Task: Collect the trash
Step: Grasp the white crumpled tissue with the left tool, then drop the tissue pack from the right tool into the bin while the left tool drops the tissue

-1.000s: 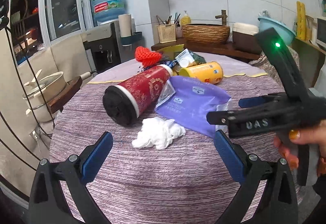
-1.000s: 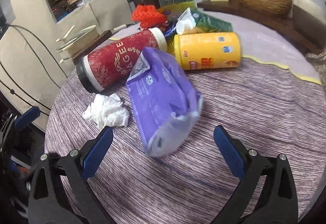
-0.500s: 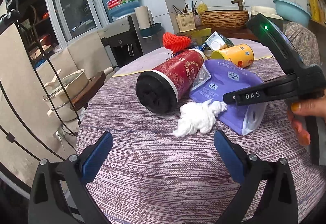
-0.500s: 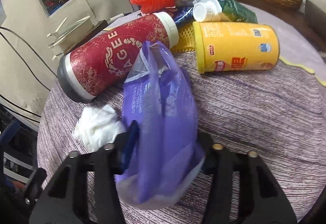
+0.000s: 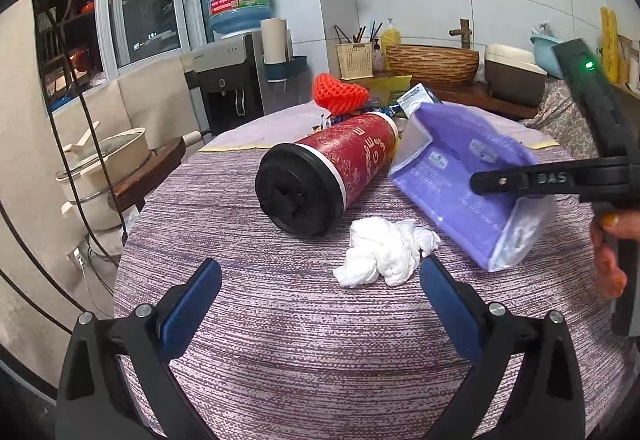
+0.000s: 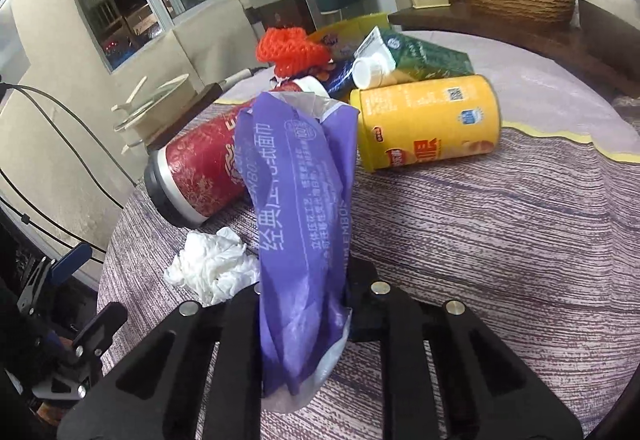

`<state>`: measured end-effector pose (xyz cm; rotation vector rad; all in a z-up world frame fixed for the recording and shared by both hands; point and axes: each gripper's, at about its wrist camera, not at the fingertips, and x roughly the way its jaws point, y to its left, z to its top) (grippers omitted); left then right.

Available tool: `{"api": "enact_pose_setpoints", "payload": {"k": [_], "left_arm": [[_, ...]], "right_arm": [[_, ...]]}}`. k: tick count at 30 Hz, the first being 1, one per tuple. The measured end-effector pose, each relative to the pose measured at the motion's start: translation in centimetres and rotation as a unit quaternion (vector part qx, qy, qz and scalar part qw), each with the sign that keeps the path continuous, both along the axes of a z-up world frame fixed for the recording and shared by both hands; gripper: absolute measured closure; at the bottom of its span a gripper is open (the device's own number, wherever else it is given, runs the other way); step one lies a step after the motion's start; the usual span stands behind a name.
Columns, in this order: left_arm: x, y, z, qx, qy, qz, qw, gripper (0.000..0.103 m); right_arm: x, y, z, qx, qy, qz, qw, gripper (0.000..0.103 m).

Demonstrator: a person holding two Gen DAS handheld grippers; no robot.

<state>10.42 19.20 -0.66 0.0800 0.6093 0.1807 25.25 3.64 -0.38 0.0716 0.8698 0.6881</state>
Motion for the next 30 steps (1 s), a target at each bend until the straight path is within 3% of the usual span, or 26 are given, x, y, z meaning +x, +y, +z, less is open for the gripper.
{"api": "enact_pose_setpoints", "payload": {"k": [3,9,15,17,18,22,25,30], "left_arm": [[0.9,-0.3,0.0,0.005,0.012,-0.010,0.9999,0.005],[4.1,-0.4,-0.6,-0.076,0.067,-0.056,0.9933,0.006],[7.7,-1.5,-2.3,-0.077,0.119,-0.058,0.9883,0.027],[8.6,-1.9,-3.2,-0.075,0.137,-0.060,0.9859,0.044],[8.9,-2.1,-3.4,-0.075,0.142,-0.060,0.9852,0.046],[8.7,-2.6,-3.5,-0.077,0.140,-0.057,0.9856,0.058],[8.0,-3.1,-3.2,-0.103,0.133,-0.070,0.9833,0.060],[6.7,-5.8,-2.1,-0.115,0.108,-0.098,0.9826,0.061]], "right_arm": [[-0.6,-0.5,0.6,0.001,-0.009,-0.001,1.000,0.087],[-2.5,-1.7,1.7,-0.018,-0.047,-0.004,0.999,0.087],[-4.5,-3.9,2.2,-0.045,-0.083,-0.009,0.995,0.087],[-4.9,-4.8,2.3,-0.045,-0.086,-0.015,0.995,0.087],[-5.2,-5.1,2.3,-0.046,-0.089,-0.017,0.995,0.087],[-6.4,-6.7,2.7,-0.054,-0.111,-0.029,0.992,0.087],[-7.1,-8.2,3.0,-0.045,-0.114,-0.040,0.992,0.087],[-8.3,-11.0,3.2,-0.057,-0.139,-0.073,0.986,0.087]]}}
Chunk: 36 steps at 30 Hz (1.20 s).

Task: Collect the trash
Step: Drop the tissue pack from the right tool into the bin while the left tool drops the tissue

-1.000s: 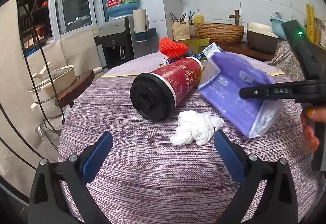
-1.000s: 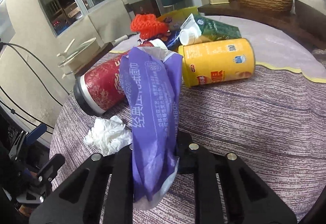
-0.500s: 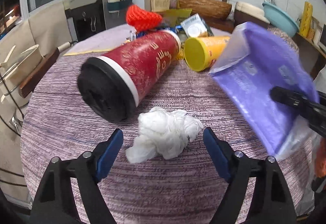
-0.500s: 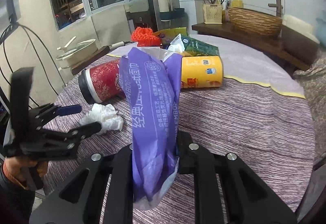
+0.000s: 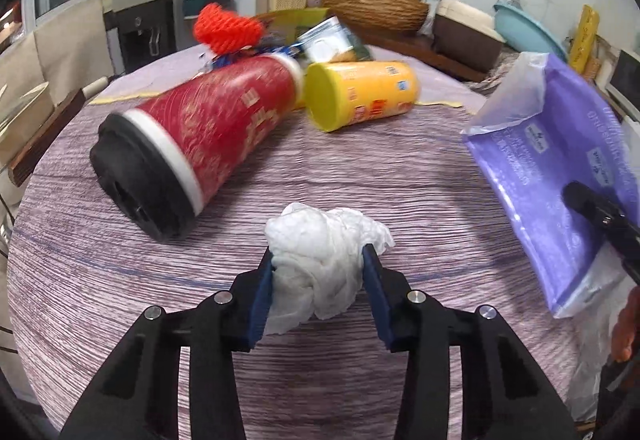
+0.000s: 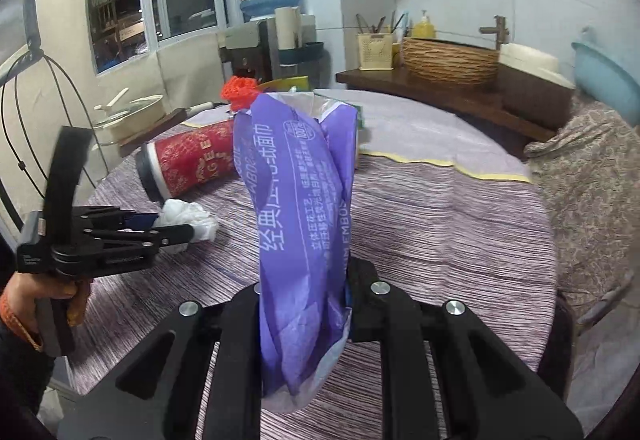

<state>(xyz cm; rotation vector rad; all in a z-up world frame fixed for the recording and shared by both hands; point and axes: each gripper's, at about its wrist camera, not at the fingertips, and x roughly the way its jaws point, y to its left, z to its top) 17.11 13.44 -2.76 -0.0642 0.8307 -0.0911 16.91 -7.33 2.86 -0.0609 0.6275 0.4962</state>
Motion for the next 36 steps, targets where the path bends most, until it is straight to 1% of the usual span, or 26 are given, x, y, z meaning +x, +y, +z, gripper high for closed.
{"api": "enact_pose_setpoints", "payload": {"k": [3,7,10,11,13,16,19,23,26,27,29,30,31,32,33,36], "left_arm": [[-0.9,-3.2,1.3,-0.003,-0.022,-0.033,0.9992,0.061],[-1.4,-8.6,2.6,-0.004,-0.045,-0.091,0.9949,0.061],[-1.5,-13.0,3.4,-0.009,-0.055,-0.138,0.9888,0.061],[-1.5,-14.9,3.6,-0.012,-0.057,-0.159,0.9856,0.061],[-1.4,-17.4,3.5,-0.014,-0.057,-0.182,0.9816,0.061],[-1.0,-21.7,3.3,-0.018,-0.056,-0.221,0.9736,0.060],[-1.0,-24.9,2.8,-0.030,-0.047,-0.250,0.9667,0.060],[-0.6,-28.9,2.0,-0.035,-0.025,-0.281,0.9586,0.060],[-0.4,-31.1,1.1,-0.030,-0.013,-0.292,0.9557,0.060],[-0.4,-31.5,0.8,-0.028,-0.010,-0.293,0.9556,0.060],[-0.2,-32.4,0.1,-0.025,-0.002,-0.295,0.9552,0.060],[-0.1,-32.8,-0.3,-0.023,0.001,-0.296,0.9549,0.060],[0.0,-33.2,-0.5,-0.020,0.003,-0.297,0.9546,0.060],[0.0,-33.5,-0.9,-0.017,0.006,-0.299,0.9542,0.060],[0.1,-33.8,-1.2,-0.015,0.009,-0.299,0.9541,0.060],[0.4,-34.5,-1.9,-0.014,0.019,-0.299,0.9539,0.060]], "right_arm": [[-0.5,-2.4,0.1,0.002,-0.010,-0.025,1.000,0.087],[-1.2,-7.4,0.0,0.015,-0.011,-0.081,0.997,0.087],[-1.7,-12.1,-0.3,0.017,-0.012,-0.135,0.991,0.087],[-1.9,-14.0,-0.4,0.015,-0.012,-0.158,0.987,0.087],[-2.3,-17.1,-1.0,0.009,-0.007,-0.193,0.981,0.087],[-2.7,-22.1,-2.8,-0.006,0.013,-0.248,0.969,0.087],[-2.5,-25.2,-5.6,-0.024,0.045,-0.275,0.960,0.087],[-1.7,-27.2,-10.3,-0.029,0.096,-0.289,0.952,0.087],[-0.6,-27.7,-13.7,-0.029,0.131,-0.293,0.947,0.086],[-0.2,-27.9,-15.0,-0.027,0.144,-0.295,0.944,0.082],[0.2,-27.8,-16.8,-0.030,0.157,-0.296,0.942,0.079],[0.5,-27.7,-17.7,-0.033,0.165,-0.294,0.941,0.073],[0.6,-27.8,-18.4,-0.036,0.172,-0.295,0.939,0.069],[0.5,-27.9,-18.8,-0.038,0.172,-0.297,0.938,0.061],[0.3,-28.1,-19.1,-0.038,0.171,-0.299,0.938,0.058],[-0.4,-28.4,-19.0,-0.032,0.166,-0.309,0.936,0.056]]}}
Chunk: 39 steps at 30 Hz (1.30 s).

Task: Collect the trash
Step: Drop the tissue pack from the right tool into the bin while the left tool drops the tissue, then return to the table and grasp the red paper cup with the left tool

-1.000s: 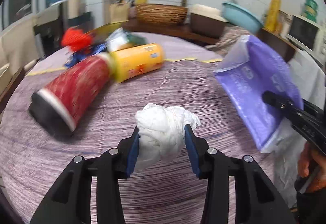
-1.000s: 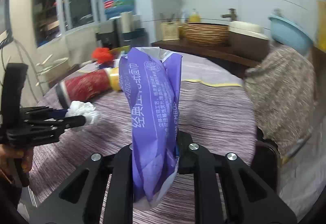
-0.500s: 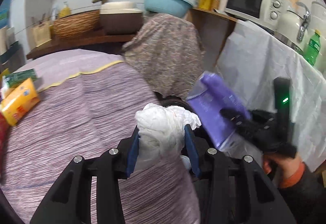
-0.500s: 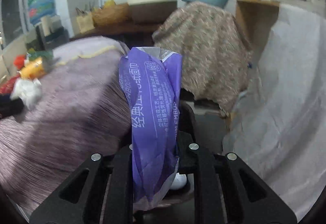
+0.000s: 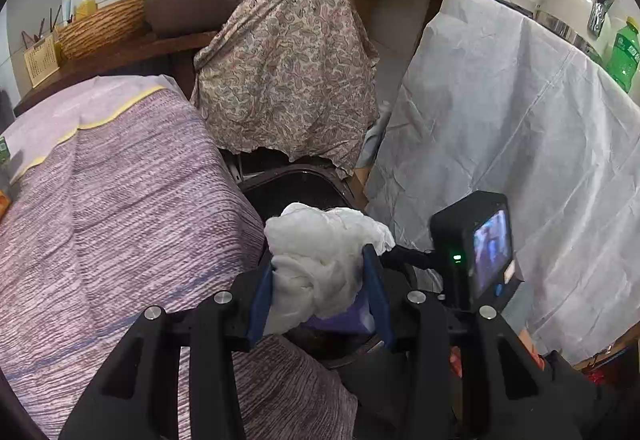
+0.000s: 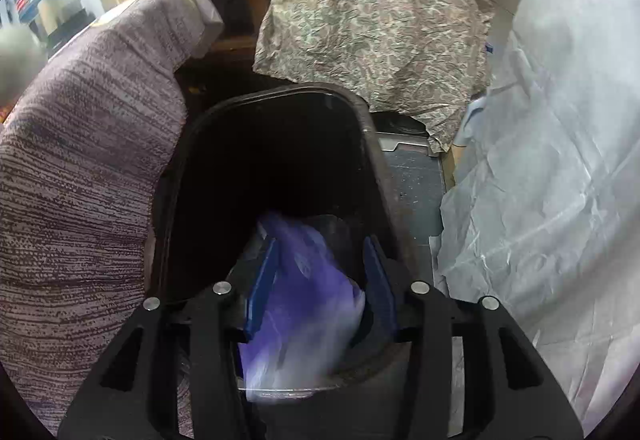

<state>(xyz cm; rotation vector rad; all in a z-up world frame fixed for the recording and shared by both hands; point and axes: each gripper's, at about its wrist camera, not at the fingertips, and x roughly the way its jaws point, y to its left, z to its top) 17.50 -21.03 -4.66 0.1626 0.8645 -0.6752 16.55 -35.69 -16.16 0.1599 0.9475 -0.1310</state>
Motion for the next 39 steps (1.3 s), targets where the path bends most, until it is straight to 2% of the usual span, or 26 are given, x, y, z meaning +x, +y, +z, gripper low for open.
{"api": "enact_pose_setpoints", "payload": {"k": [6,13,15,19,23,30,35,39], "left_arm": [[0.8,-2.0,-1.5,0.003,0.025,-0.006,0.9997,0.060],[1.2,-5.3,-4.1,0.028,0.042,-0.016,0.9986,0.059],[1.3,-5.9,-4.5,0.032,0.042,-0.018,0.9984,0.053],[1.0,-6.6,-4.9,0.036,0.039,-0.022,0.9983,0.032],[0.4,-6.3,-4.2,0.022,0.026,-0.023,0.9991,0.022],[-0.9,-4.5,-1.8,-0.005,0.002,-0.020,0.9998,0.014],[-1.9,-1.7,0.4,-0.021,-0.017,-0.008,0.9996,0.007],[-2.1,1.4,1.9,-0.030,-0.029,0.017,0.9990,0.006]], "right_arm": [[-2.2,-2.5,2.2,-0.005,-0.032,-0.037,0.999,0.046],[-5.7,-4.9,3.2,-0.015,-0.039,-0.074,0.996,0.038],[-6.3,-5.3,3.1,-0.024,-0.035,-0.081,0.996,0.034],[-7.4,-5.6,2.8,-0.054,-0.027,-0.089,0.994,0.029],[-8.1,-5.6,3.1,-0.070,-0.032,-0.094,0.993,0.023],[-8.1,-5.4,5.0,-0.073,-0.050,-0.094,0.992,0.019],[-7.7,-3.5,7.0,-0.065,-0.073,-0.070,0.993,0.017],[-6.8,-1.0,8.6,-0.062,-0.085,-0.040,0.994,0.014]]}}
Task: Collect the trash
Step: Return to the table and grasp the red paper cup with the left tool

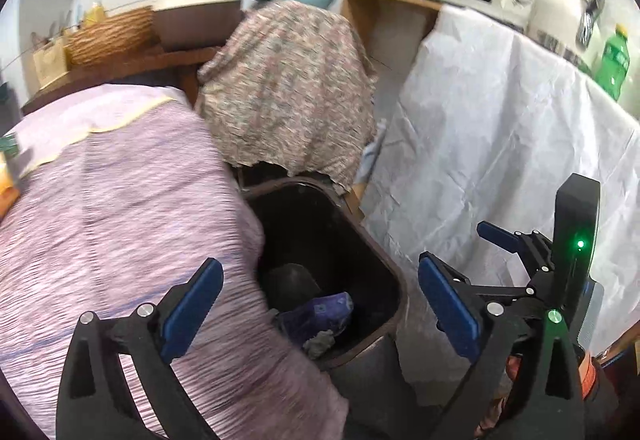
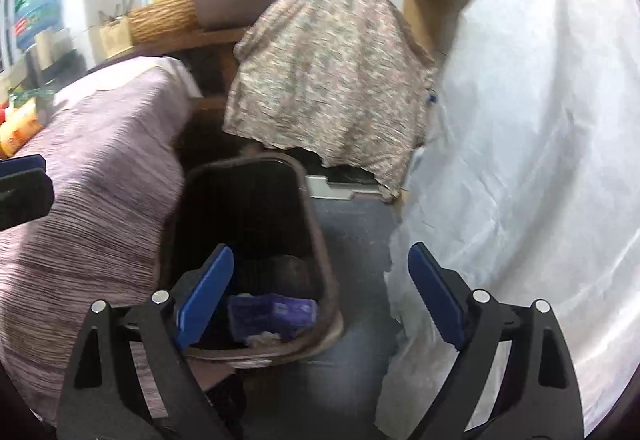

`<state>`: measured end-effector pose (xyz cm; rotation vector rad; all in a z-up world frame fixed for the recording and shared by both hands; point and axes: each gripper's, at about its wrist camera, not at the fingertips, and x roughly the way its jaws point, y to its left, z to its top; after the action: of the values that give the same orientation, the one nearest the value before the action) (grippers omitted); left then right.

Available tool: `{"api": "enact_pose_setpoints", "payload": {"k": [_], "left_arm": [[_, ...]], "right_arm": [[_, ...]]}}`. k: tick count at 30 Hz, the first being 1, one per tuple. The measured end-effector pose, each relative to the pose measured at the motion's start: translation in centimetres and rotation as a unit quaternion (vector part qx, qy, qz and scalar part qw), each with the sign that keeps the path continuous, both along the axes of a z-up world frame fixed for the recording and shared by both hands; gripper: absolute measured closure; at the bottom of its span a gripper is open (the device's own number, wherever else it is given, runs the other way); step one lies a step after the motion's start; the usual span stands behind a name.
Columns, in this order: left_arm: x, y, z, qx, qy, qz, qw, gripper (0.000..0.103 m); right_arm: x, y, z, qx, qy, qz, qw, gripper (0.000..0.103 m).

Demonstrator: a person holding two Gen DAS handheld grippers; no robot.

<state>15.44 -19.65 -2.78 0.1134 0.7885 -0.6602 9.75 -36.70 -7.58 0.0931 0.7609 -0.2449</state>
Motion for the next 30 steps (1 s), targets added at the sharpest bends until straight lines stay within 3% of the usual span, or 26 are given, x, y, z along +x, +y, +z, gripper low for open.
{"api": "enact_pose_setpoints", "payload": {"k": [4,9,15,21,30], "left_arm": [[-0.3,4.1,1.7,0.003,-0.029,0.034,0.9990,0.005],[-0.1,9.0,2.6,0.015,-0.036,0.063,0.9973,0.005],[0.0,15.7,3.4,0.049,-0.054,0.113,0.9909,0.005],[0.9,23.0,4.5,0.061,-0.037,0.155,0.9853,0.005],[5.7,32.2,7.8,0.135,0.009,0.177,0.9749,0.005]], "right_arm": [[1.1,3.0,1.5,-0.010,-0.011,0.035,0.999,0.013],[2.5,7.0,3.2,0.000,-0.021,0.089,0.996,0.012],[3.8,13.2,5.4,-0.006,-0.035,0.173,0.984,0.010],[4.3,19.0,6.8,-0.013,-0.038,0.248,0.968,0.009],[4.2,25.8,8.3,-0.019,-0.031,0.338,0.941,0.009]]}}
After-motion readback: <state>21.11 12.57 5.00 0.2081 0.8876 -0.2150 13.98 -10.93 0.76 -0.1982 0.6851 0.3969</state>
